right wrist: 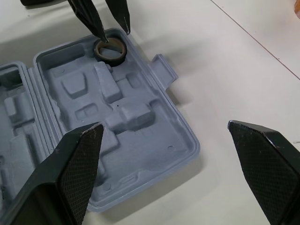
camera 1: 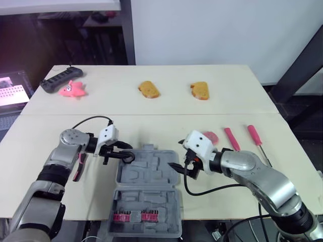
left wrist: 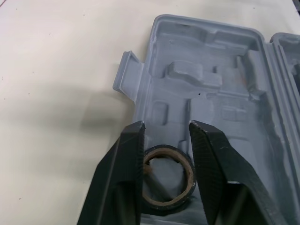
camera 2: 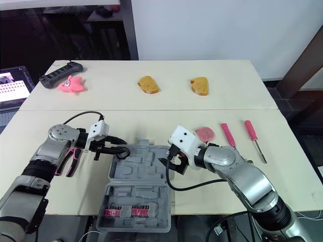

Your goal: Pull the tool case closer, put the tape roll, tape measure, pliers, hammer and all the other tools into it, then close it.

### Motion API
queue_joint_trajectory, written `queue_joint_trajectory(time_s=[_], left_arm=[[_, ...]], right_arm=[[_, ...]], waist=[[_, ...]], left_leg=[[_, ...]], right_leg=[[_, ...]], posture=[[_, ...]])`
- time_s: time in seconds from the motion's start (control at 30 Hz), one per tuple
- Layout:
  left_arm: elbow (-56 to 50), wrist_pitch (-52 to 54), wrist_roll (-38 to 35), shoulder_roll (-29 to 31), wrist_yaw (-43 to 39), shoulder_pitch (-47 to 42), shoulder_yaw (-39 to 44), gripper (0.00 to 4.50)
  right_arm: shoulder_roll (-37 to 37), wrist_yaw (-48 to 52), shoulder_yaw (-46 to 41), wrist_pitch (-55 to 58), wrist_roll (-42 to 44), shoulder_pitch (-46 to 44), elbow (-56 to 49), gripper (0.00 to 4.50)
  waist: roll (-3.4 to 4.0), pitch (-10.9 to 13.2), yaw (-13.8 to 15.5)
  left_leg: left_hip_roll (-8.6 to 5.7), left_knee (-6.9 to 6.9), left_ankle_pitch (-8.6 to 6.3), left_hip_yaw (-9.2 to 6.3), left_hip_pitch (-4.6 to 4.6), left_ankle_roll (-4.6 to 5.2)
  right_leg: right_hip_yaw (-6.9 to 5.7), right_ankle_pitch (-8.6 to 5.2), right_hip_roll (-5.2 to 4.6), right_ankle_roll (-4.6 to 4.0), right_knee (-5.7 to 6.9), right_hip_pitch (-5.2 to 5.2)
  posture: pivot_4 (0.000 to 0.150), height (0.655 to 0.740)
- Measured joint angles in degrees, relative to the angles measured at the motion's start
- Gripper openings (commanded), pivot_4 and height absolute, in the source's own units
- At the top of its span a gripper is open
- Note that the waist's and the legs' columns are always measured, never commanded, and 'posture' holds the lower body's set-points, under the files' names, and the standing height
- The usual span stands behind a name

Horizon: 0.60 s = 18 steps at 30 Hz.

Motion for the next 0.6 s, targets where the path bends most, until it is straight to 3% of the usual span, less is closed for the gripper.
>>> queue_joint_trajectory(time_s=[0.6], left_arm=[[5.72,-9.78,4.57,0.16,2.85,2.51,-0.18,1.69]], right_arm=[[-0.05,0.02,0.0,0.01,-0.04,0.13,-0.02,4.5]], waist=[[0.02,-0.02,0.07]], left_leg=[[0.0,0.0,0.0,0.0,0.01,0.0]], right_leg=[[0.0,0.0,0.0,0.0,0.0,0.0]], posture=[[0.15,0.74]])
